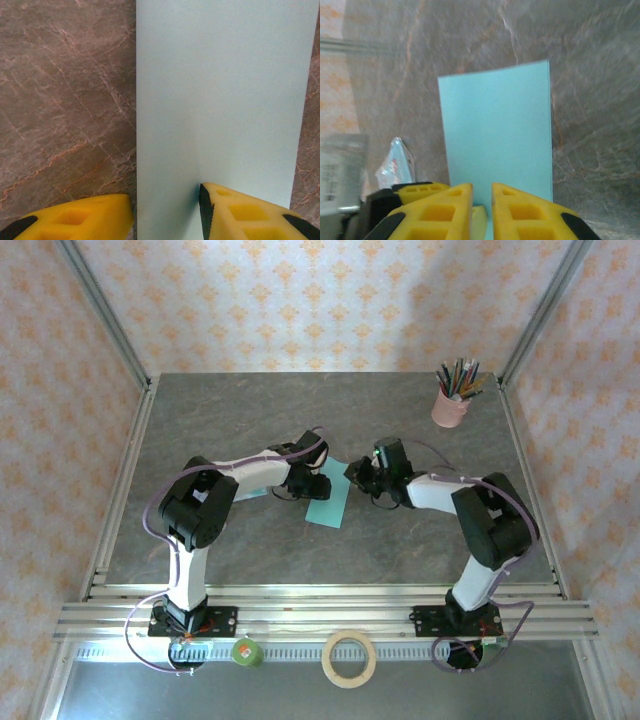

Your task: Fold a paper plane with a square sheet of paper (pick it up from the middle)

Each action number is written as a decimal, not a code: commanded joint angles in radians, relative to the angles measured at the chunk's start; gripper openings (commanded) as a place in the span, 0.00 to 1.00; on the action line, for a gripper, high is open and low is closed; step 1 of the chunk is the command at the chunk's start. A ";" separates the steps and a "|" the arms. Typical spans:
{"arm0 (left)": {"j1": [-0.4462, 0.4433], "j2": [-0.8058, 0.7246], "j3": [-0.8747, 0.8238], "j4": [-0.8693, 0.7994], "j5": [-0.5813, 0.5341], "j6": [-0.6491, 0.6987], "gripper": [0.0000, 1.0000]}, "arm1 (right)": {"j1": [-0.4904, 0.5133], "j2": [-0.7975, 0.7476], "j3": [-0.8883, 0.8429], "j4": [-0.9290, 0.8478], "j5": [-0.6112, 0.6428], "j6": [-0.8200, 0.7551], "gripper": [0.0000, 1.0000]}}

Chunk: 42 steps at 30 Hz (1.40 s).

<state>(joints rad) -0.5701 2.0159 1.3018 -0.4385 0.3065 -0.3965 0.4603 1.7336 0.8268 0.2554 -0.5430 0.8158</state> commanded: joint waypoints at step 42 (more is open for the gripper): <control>0.043 -0.243 -0.147 0.263 0.100 -0.298 0.51 | -0.012 0.290 0.204 -0.492 0.019 -0.414 0.02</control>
<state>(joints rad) -0.5274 1.7794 1.1927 -0.3016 0.3042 -0.6201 0.4572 1.9373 1.0710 -0.0669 -0.6456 0.4469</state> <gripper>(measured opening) 0.526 0.040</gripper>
